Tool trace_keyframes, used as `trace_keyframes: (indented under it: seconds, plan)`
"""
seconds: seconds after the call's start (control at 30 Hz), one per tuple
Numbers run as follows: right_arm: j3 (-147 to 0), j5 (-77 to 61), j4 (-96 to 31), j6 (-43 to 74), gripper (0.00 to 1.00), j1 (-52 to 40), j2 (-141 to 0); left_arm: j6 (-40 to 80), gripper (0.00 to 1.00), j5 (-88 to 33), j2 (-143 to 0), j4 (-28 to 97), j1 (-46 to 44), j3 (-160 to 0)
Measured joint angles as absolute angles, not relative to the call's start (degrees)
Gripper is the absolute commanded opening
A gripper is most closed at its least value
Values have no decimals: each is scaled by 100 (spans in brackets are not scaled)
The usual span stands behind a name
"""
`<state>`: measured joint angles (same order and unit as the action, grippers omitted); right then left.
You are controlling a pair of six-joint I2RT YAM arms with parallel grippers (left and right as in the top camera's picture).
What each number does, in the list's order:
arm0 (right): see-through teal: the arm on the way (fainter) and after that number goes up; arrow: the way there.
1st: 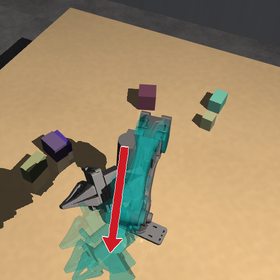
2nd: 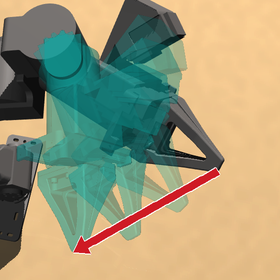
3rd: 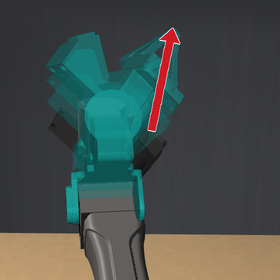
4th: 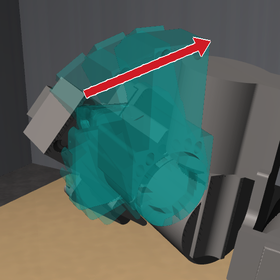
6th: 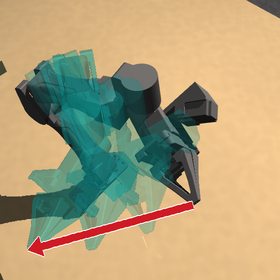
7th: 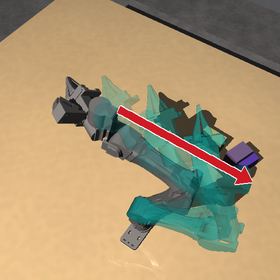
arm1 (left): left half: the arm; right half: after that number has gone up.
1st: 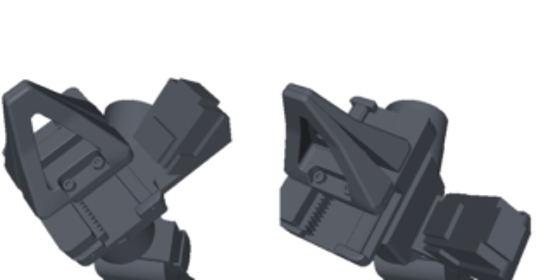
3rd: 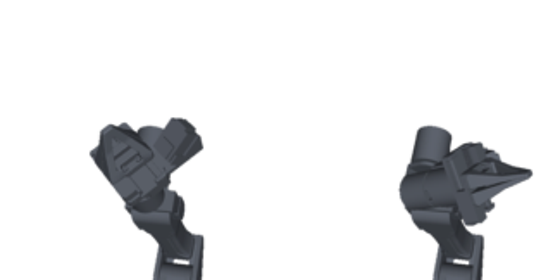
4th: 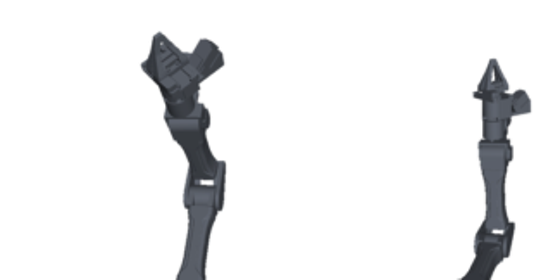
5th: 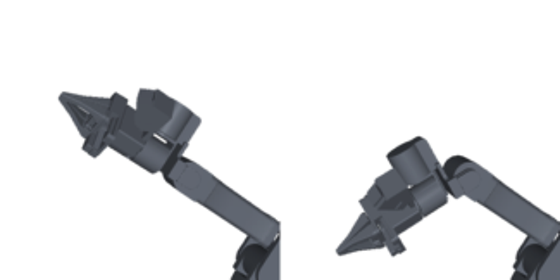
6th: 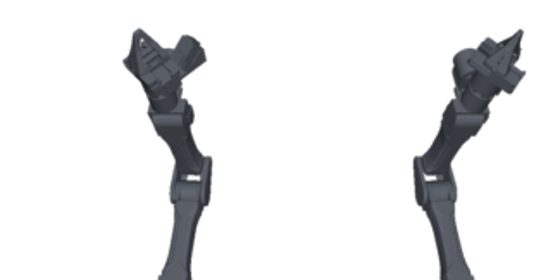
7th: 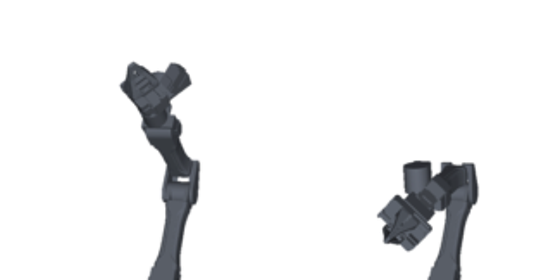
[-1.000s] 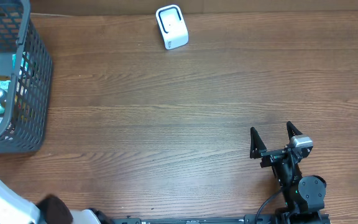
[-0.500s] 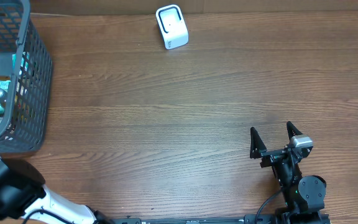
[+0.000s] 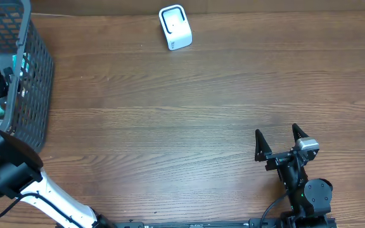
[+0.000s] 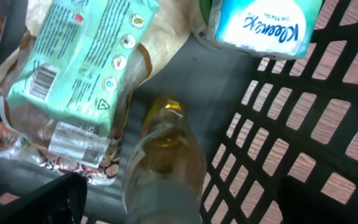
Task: Scan the item barcode
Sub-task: 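Reach the left gripper into the grey basket and grasp the yellow bottle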
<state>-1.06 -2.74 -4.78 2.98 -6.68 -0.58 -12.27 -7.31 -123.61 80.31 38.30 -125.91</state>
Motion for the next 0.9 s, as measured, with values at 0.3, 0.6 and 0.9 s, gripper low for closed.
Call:
trace_keyframes:
  seconds: [0.3,0.6,0.9]
  plan:
    - [-106,-272,-480,296,100,-668,-58,-1269,99,-666,-12571,8060,3822,-12591]
    - [-106,-274,-480,298,100,-668,-58,-1297,70,-576,-12582,7837,3822,-12267]
    - [-106,-272,-480,296,100,-668,-58,-1372,70,-580,-12582,7771,3822,-12134]
